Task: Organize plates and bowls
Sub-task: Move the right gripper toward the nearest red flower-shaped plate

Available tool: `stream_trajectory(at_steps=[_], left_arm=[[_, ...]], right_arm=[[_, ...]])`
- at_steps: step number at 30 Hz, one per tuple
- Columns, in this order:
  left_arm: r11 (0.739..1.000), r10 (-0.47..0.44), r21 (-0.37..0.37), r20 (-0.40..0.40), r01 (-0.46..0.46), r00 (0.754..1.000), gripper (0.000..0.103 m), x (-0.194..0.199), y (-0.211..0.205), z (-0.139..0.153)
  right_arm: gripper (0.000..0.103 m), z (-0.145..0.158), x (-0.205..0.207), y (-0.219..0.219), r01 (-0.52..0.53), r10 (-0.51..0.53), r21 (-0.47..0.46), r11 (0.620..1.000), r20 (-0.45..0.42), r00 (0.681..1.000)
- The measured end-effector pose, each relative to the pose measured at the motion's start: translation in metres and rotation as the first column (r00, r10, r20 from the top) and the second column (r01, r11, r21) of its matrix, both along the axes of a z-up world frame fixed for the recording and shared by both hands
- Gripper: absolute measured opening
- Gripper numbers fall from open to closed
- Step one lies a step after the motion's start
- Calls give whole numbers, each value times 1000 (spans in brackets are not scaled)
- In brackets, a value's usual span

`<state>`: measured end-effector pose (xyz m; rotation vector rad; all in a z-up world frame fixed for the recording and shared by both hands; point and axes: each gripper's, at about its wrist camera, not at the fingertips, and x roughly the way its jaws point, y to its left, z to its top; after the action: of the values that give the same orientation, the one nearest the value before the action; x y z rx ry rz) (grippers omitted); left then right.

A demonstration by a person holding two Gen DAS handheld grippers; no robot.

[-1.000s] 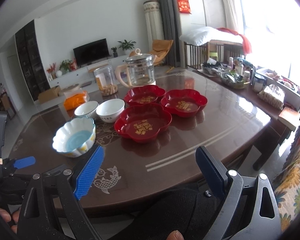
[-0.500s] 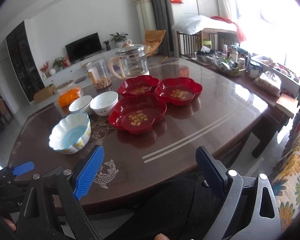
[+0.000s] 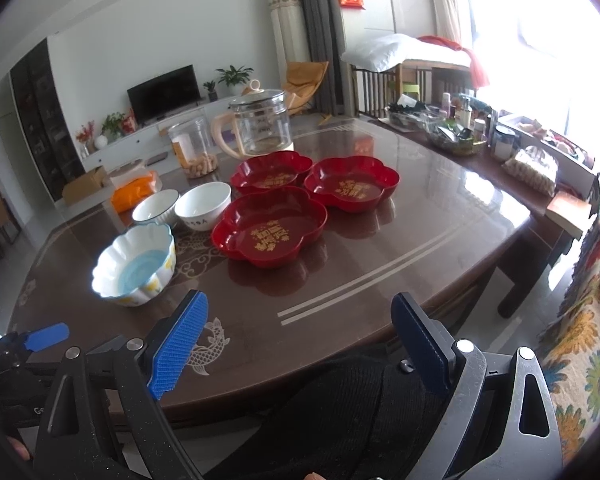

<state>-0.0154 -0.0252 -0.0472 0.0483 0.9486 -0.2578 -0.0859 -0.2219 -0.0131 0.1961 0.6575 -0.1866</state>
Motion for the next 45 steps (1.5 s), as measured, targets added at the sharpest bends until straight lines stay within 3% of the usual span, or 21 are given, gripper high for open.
stream_trajectory(at_steps=[18,24,29,33,38,43,45], left_arm=[[1000,28,-9,-27,-28,999,103,10,8,-6],[999,11,-38,-6,-11,1000,103,26,3,8],[995,-44,-90,-49,39,998,103,62,-9,23],[993,-95,-87,-96,86,991,103,105,-27,29],[990,-133,-69,-175,122,976,103,158,-54,18],[987,-152,12,-269,161,951,101,204,-89,-19],[988,-141,14,-313,153,939,97,221,-96,-34]], right_arm=[[95,-5,-1,-4,12,-12,14,1000,-12,1000],[95,-7,2,-7,16,-16,12,1000,-20,1000],[95,-4,12,-26,31,-31,-6,1000,-42,999],[95,-1,33,-55,20,-15,57,998,-85,996],[95,1,70,-79,-11,17,42,999,-147,989],[94,-16,124,-117,-42,115,301,953,-230,966],[94,-30,151,-131,-15,130,356,934,-300,945]])
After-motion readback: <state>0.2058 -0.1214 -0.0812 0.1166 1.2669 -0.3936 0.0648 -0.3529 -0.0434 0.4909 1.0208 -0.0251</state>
